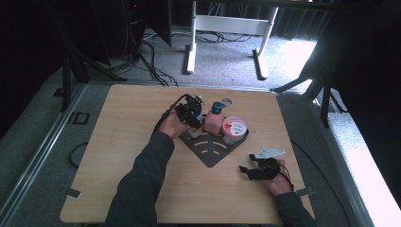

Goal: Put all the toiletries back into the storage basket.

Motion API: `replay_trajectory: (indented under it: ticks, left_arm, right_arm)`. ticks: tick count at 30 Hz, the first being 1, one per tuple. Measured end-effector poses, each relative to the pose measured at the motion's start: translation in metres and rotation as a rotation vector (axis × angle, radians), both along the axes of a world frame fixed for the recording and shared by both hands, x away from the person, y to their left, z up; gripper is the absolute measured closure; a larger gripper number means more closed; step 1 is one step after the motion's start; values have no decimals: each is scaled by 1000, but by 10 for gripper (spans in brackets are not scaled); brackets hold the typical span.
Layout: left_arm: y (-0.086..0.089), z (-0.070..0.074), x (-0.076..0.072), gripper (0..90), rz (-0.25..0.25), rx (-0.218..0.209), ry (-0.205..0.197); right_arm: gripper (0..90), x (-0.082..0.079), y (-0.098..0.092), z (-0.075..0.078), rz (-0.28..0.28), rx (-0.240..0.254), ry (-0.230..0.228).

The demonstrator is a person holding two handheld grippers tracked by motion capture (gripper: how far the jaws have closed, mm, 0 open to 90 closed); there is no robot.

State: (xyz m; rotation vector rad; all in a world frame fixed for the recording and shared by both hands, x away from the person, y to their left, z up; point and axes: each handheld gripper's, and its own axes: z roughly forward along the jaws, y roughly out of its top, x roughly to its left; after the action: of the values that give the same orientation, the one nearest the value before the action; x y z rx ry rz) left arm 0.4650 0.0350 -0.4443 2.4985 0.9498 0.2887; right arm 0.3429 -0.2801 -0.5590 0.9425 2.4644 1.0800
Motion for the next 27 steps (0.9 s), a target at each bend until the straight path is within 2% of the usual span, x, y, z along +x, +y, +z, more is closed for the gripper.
replay_trajectory:
  ticks: [4, 9, 13, 18, 24, 27]
  left_arm:
    - [1, 0, 6, 549, 4, 28, -5]
    - [2, 3, 10, 549, -4, 19, -16]
    - [6, 4, 15, 549, -7, -10, -28]
    - [7, 2, 21, 549, -8, 8, -41]
    - [5, 4, 24, 549, -9, 2, -52]
    - [2, 4, 25, 549, -14, 17, -63]
  right_arm:
    - [300, 0, 0, 0, -1, 1, 1]
    - [300, 0, 0, 0, 0, 1, 0]
    - [300, 0, 0, 0, 0, 2, 0]
    - [300, 0, 0, 0, 0, 1, -1]
    - [300, 0, 0, 0, -1, 2, 0]
    - [300, 0, 0, 0, -1, 2, 1]
